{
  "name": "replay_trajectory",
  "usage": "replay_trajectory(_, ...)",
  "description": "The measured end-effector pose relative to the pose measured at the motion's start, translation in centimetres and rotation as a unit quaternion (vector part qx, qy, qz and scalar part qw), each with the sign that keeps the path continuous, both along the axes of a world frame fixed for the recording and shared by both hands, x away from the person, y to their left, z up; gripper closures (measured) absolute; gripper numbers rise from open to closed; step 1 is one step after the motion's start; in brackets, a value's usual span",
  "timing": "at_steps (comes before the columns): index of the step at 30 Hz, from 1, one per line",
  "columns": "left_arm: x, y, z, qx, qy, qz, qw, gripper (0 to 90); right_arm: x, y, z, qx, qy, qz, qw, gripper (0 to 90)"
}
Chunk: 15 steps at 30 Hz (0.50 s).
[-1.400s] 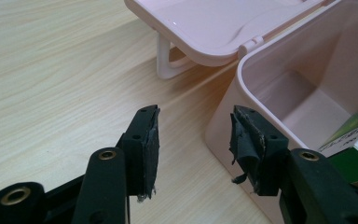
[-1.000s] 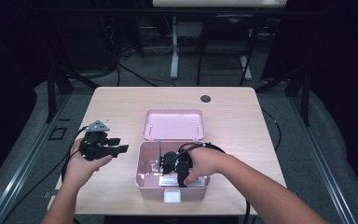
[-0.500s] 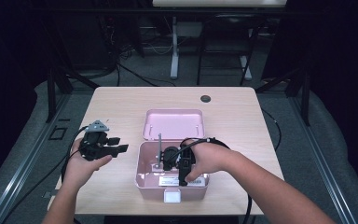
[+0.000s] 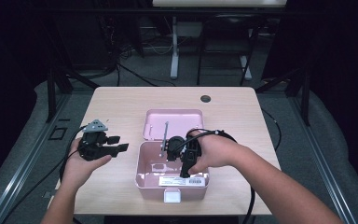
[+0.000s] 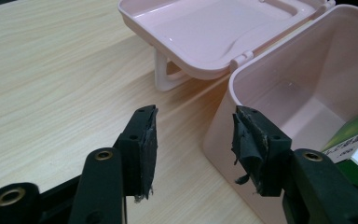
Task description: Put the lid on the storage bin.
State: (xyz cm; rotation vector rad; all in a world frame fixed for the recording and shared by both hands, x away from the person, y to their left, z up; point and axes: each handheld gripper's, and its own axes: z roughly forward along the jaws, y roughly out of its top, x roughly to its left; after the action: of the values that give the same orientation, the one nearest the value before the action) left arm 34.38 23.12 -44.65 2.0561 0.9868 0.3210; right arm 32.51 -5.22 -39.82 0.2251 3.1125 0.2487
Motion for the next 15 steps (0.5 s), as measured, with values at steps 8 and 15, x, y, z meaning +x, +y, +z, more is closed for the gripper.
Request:
replay_trajectory(8,-0.3,-0.2,0.4,-0.007,-0.007,-0.001,1.0,48.8,0.5,-1.4,0.6,0.029,-0.004,-0.016,0.9994,51.1)
replay_trajectory(15,-0.4,-0.3,0.5,-0.008,0.007,0.003,0.9999,50.1,1.3,-2.5,1.3,0.05,-0.017,-0.042,0.9978,52.5)
